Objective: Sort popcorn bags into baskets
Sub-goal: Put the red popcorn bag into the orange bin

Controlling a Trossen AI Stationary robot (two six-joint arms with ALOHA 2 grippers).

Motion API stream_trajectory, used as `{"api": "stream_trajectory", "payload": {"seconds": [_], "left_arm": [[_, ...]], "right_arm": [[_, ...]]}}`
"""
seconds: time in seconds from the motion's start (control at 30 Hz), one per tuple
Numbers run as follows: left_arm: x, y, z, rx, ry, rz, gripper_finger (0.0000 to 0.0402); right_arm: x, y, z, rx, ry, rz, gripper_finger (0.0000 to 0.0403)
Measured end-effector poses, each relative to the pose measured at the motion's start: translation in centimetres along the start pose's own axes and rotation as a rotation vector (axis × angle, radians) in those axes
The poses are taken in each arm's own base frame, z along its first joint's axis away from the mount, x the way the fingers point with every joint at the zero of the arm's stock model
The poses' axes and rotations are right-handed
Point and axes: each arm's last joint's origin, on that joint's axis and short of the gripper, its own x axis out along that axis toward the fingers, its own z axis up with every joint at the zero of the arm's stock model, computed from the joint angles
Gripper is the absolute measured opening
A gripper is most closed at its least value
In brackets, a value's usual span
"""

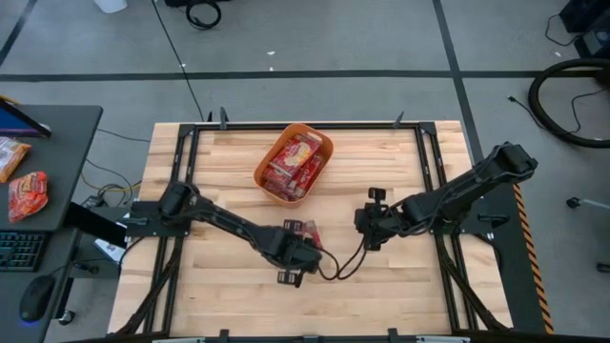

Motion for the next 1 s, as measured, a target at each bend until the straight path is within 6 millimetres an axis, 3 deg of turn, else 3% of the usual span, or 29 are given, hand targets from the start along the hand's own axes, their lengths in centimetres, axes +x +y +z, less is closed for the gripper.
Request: {"api": "stream_trajectory", "payload": {"seconds": [0.23,0.4,0.77,1.0], "left_arm": [[1.8,-2.6,-1.0,-0.001,0.078,-0.010,0.0244],[1.3,-4.0,-1.7,-0.027,0.076,0.071,0.0257],[3.0,-5.9,-2.8,-0.071,0.091,0.202,0.0223],[4.5,-6.0,-4.0,-0.055,0.157,0.285,0.0161]], "right_arm": [[1.3,0.0,-1.5,-0.043,-0.039,-0.089,0.0120],[1.8,0.0,-1.9,-0.056,-0.065,-0.116,0.0120],[2.1,0.2,-1.5,-0.069,-0.142,-0.085,0.0120],[2.1,0.3,-1.1,-0.062,-0.166,-0.048,0.0120]]}}
